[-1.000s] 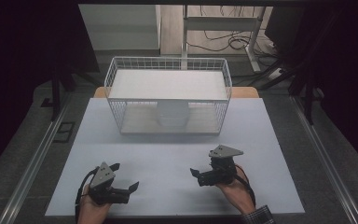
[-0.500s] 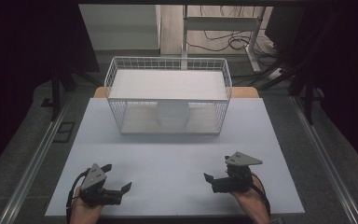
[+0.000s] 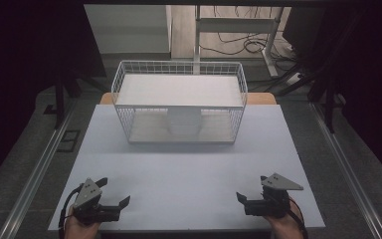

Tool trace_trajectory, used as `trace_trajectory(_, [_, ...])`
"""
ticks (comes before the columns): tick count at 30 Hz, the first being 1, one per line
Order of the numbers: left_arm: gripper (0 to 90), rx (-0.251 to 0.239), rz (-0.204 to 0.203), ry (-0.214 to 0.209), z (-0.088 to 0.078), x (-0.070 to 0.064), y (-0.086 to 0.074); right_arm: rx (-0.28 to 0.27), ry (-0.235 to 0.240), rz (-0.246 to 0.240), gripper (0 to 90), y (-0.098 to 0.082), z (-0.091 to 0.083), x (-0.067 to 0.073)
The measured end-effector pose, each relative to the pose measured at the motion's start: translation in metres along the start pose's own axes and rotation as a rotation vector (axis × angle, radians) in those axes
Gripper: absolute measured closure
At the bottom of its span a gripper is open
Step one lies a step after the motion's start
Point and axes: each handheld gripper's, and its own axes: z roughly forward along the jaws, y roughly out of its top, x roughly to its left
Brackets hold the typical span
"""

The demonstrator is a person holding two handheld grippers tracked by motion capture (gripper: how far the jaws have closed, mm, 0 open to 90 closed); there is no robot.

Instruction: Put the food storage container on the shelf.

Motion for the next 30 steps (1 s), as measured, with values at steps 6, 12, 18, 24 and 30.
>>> trace_trajectory(6, [1.4,0.009,-0.007,0.020,-0.007,0.003,-0.007,0.015,-0.021,0.012,0.0,-0.014,-0.008,-0.005])
trace_trajectory(12, [1.3,0.024,-0.006,0.039,-0.010,0.004,-0.011,0.031,-0.034,0.021,0.0,-0.026,-0.012,-0.008])
trace_trajectory(18, [0.6,0.067,-0.013,0.043,-0.007,0.006,-0.016,0.053,-0.040,0.032,0.0,-0.034,-0.013,-0.012])
trace_trajectory(24, [0.0,0.110,-0.017,0.047,-0.004,0.007,-0.018,0.112,-0.041,0.017,0.0,-0.039,-0.008,-0.013])
trace_trajectory(30, [0.0,0.121,-0.029,0.043,-0.003,0.008,-0.019,0.157,-0.036,0.001,0.0,-0.042,-0.004,-0.012])
